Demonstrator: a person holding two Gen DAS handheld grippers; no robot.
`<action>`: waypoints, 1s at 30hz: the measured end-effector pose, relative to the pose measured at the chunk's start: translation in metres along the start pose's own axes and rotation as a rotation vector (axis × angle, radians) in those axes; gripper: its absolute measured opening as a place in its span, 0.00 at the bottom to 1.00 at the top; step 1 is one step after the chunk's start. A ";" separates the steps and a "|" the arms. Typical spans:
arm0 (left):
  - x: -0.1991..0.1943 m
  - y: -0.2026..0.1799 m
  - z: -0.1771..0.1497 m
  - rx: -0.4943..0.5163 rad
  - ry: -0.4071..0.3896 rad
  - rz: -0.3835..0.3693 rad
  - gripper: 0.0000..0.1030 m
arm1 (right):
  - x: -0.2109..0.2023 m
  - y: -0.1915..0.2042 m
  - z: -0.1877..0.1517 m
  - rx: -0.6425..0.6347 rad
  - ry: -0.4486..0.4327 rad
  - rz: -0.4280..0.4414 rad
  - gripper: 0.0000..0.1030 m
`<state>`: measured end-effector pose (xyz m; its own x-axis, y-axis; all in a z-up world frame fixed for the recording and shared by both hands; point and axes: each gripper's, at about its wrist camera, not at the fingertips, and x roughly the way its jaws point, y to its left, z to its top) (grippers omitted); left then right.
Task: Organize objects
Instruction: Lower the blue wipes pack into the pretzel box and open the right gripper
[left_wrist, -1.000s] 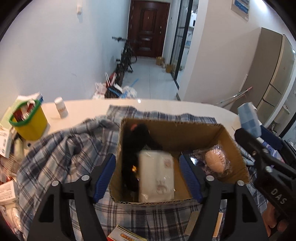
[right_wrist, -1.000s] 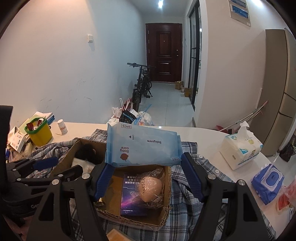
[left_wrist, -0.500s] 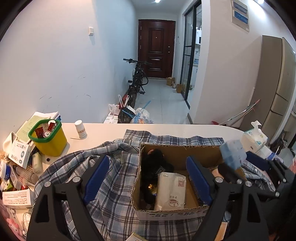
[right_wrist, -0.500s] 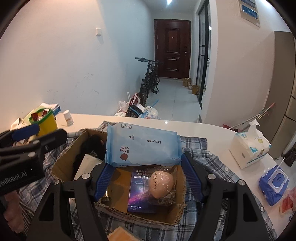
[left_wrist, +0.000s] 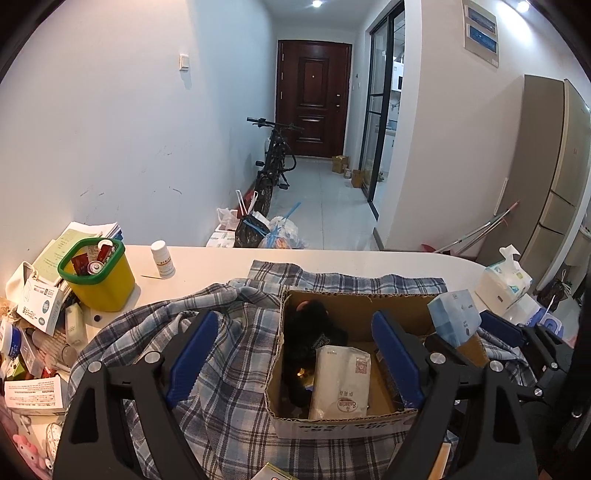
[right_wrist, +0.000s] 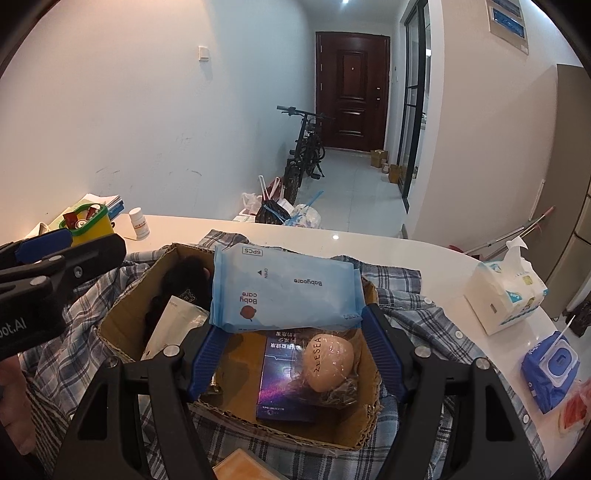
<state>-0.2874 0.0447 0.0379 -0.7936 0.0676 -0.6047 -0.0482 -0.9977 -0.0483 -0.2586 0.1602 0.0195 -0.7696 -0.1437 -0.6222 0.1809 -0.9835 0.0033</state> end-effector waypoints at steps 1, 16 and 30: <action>-0.001 0.001 0.001 -0.004 -0.002 -0.001 0.85 | 0.001 0.000 0.000 0.002 0.001 0.001 0.69; -0.014 0.006 0.005 -0.027 -0.033 -0.021 0.85 | -0.005 0.005 0.002 -0.012 -0.019 0.003 0.70; -0.033 0.013 0.012 -0.055 -0.085 -0.052 0.85 | -0.014 0.003 0.005 -0.006 -0.049 -0.002 0.90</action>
<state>-0.2688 0.0294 0.0666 -0.8395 0.1156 -0.5309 -0.0587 -0.9907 -0.1229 -0.2509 0.1591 0.0323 -0.7989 -0.1469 -0.5832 0.1826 -0.9832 -0.0024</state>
